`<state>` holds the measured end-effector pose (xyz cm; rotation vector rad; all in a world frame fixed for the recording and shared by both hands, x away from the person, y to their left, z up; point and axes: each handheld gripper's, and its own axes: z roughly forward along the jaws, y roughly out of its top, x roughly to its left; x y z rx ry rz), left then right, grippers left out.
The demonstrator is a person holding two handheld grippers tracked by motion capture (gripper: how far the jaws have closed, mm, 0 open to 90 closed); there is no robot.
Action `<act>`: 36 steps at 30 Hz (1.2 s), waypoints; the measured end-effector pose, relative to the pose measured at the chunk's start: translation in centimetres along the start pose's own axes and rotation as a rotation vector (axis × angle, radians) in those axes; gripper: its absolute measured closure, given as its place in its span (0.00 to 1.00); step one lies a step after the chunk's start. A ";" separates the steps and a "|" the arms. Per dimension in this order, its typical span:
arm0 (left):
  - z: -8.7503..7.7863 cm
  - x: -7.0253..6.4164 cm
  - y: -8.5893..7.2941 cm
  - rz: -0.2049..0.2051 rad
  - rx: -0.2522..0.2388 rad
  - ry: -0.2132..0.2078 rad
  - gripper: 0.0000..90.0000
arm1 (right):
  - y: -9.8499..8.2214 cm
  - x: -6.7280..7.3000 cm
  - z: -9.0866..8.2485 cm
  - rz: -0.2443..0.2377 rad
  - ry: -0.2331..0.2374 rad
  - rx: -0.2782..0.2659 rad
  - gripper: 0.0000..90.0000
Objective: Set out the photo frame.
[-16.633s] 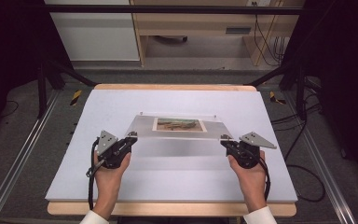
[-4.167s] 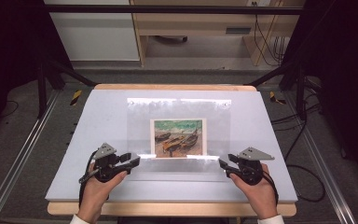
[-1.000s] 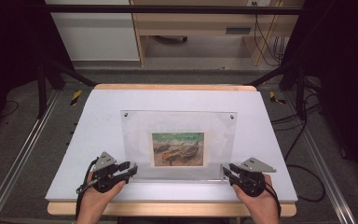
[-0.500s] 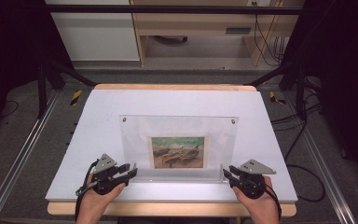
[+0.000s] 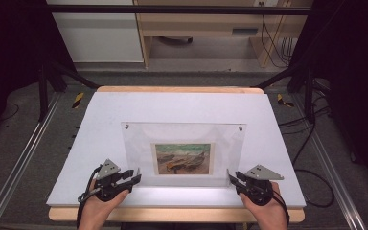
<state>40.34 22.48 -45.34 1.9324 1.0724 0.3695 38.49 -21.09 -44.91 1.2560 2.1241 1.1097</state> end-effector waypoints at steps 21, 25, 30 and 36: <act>0.0 -0.3 -0.4 0.027 0.020 0.005 0.65 | -0.4 0.2 -0.1 -0.008 0.003 0.013 0.77; 0.0 -0.3 -0.4 0.028 0.017 0.005 0.65 | -0.4 0.2 -0.1 -0.013 0.001 0.011 0.77; 0.1 -0.3 -0.5 0.037 0.015 0.002 0.63 | -0.4 0.3 0.1 -0.013 0.007 0.003 0.69; -0.4 -0.4 -1.0 0.040 0.011 0.023 0.36 | -0.7 0.5 -0.3 -0.034 -0.014 -0.003 0.41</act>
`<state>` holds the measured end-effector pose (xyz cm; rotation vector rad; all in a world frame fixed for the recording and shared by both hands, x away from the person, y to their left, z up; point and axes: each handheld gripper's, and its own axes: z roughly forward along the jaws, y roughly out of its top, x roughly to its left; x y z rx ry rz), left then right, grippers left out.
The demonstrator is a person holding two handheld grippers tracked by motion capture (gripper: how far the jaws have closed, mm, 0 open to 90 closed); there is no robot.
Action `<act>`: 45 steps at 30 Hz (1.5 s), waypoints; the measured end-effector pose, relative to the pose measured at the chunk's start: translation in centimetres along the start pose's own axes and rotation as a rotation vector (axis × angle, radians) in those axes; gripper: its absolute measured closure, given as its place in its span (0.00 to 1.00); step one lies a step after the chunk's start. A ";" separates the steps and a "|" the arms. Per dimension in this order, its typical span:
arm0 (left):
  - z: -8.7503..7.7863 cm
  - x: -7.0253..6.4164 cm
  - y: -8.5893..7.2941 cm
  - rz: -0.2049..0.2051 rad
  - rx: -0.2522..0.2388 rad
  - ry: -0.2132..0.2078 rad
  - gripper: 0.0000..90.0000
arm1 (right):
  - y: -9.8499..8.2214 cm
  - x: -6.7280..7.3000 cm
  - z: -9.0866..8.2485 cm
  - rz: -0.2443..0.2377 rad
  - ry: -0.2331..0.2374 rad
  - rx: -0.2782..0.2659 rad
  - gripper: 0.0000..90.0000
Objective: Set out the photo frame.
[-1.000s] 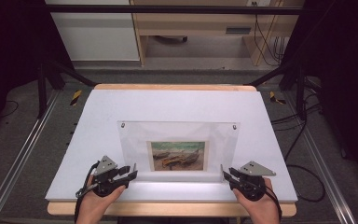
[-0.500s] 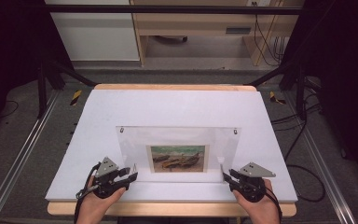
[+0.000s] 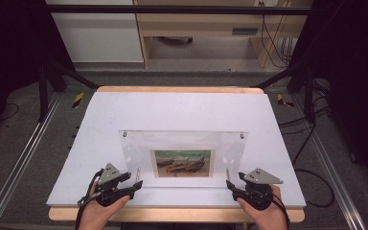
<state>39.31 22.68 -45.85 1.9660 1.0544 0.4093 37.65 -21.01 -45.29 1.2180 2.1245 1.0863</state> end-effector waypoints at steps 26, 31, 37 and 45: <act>-2.5 6.1 -0.1 -0.009 -0.090 0.182 0.11 | -1.1 -4.1 -1.0 0.049 -0.284 -0.016 0.16; -1.8 7.3 0.1 -0.002 -0.081 0.228 0.11 | -0.9 -5.0 0.0 0.054 -0.314 0.009 0.17; -1.2 8.4 0.4 0.019 -0.125 0.298 0.10 | -0.1 -6.1 1.4 0.051 -0.381 0.011 0.17; -0.9 10.3 0.7 0.027 -0.177 0.330 0.07 | 0.6 -7.4 2.8 0.074 -0.458 -0.003 0.16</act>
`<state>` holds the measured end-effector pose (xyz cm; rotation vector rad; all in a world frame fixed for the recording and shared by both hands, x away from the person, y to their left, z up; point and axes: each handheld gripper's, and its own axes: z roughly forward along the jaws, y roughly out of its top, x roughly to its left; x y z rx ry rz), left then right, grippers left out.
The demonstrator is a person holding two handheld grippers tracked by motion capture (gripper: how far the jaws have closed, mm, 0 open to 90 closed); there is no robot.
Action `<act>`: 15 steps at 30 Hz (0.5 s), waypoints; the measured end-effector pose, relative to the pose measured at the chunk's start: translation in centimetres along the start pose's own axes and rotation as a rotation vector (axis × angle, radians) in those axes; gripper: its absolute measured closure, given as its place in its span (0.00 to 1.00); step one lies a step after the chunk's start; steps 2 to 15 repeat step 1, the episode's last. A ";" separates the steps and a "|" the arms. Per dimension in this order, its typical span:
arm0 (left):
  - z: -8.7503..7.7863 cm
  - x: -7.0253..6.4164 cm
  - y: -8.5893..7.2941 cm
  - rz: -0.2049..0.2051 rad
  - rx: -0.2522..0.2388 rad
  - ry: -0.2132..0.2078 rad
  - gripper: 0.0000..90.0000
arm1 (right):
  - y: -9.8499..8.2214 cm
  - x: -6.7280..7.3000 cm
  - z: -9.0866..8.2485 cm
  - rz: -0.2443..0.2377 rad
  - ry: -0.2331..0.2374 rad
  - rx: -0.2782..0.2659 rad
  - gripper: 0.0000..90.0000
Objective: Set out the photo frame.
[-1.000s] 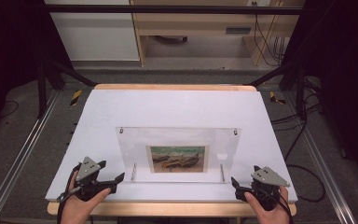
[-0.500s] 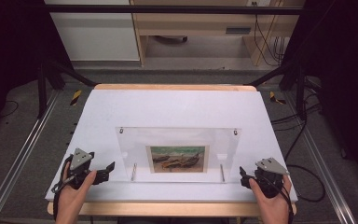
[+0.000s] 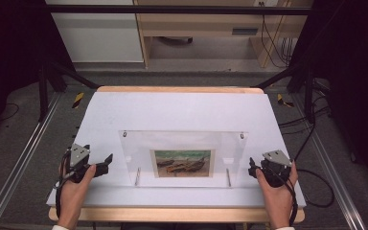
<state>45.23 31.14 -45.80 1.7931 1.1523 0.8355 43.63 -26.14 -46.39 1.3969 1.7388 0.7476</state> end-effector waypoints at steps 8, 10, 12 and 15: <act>-0.1 0.1 0.0 0.003 -0.004 0.002 0.07 | 0.0 -0.1 0.0 0.009 0.004 -0.004 0.16; -0.1 0.1 0.0 0.003 -0.004 0.002 0.07 | 0.0 -0.1 0.0 0.009 0.004 -0.004 0.16; -0.1 0.1 0.0 0.003 -0.004 0.002 0.07 | 0.0 -0.1 0.0 0.009 0.004 -0.004 0.16; -0.1 0.1 0.0 0.003 -0.004 0.002 0.07 | 0.0 -0.1 0.0 0.009 0.004 -0.004 0.16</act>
